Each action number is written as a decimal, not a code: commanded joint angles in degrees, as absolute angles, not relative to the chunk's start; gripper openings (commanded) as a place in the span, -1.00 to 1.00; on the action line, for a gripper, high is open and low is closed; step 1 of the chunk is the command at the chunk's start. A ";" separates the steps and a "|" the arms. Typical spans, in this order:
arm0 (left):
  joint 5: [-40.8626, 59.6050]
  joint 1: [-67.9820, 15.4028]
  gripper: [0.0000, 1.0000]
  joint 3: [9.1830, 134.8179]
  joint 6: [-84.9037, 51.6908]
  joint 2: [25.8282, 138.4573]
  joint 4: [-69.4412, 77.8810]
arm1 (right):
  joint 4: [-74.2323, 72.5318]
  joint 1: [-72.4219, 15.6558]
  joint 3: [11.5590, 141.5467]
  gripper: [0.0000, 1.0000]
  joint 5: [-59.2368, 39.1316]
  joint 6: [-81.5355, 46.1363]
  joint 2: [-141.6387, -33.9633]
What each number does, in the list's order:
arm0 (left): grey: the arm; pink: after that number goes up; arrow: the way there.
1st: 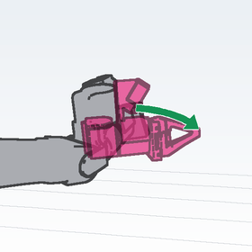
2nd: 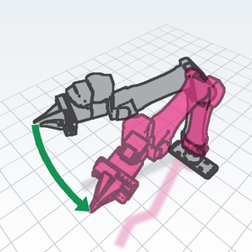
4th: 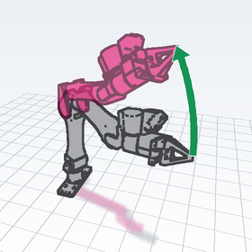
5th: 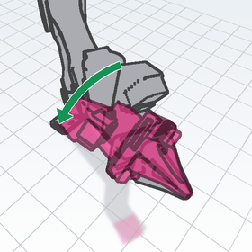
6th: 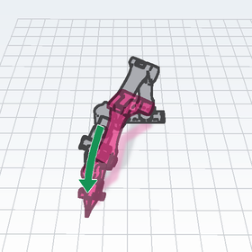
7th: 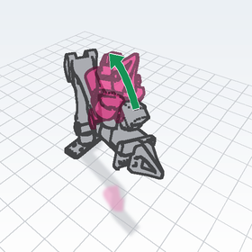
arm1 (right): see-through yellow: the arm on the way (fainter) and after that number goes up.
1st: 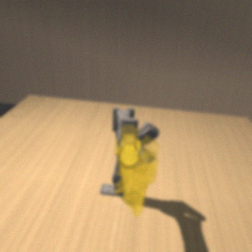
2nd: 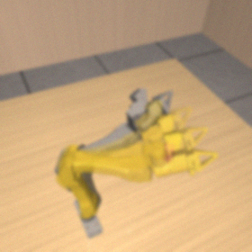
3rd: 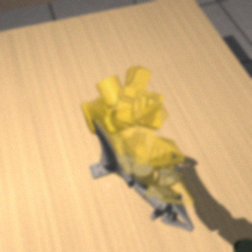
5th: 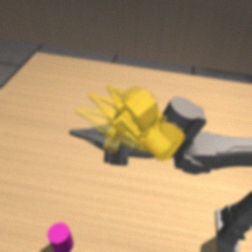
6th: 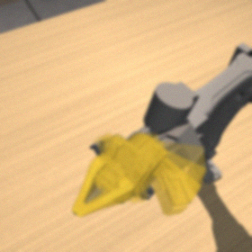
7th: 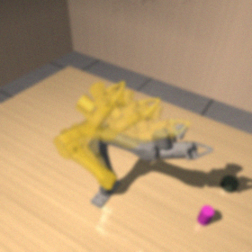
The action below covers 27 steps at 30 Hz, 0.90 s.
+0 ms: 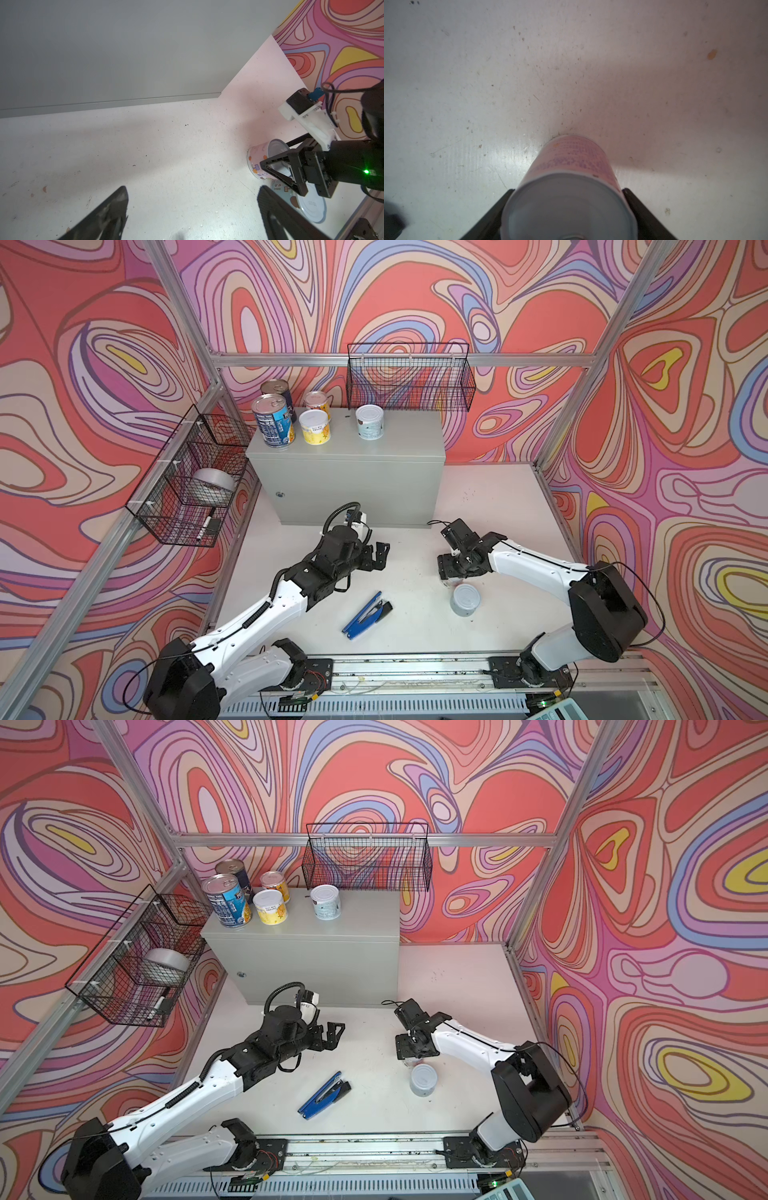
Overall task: Place and organize the canned foods onto the counter
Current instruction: 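Lift the pink can with the right gripper toward the left gripper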
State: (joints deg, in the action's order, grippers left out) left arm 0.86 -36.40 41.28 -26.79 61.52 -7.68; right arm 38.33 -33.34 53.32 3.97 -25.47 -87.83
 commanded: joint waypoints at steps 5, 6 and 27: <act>3.26 -36.56 1.00 42.89 -26.85 62.24 -6.04 | 37.92 -33.13 53.53 0.27 5.95 -25.57 -89.41; 2.63 -36.54 1.00 42.89 -26.50 62.08 -6.22 | 37.60 -33.18 53.53 0.27 5.63 -25.59 -89.22; 0.17 -37.17 1.00 44.38 -32.89 62.00 -6.53 | 32.82 -33.13 56.95 0.18 -5.11 -26.19 -87.48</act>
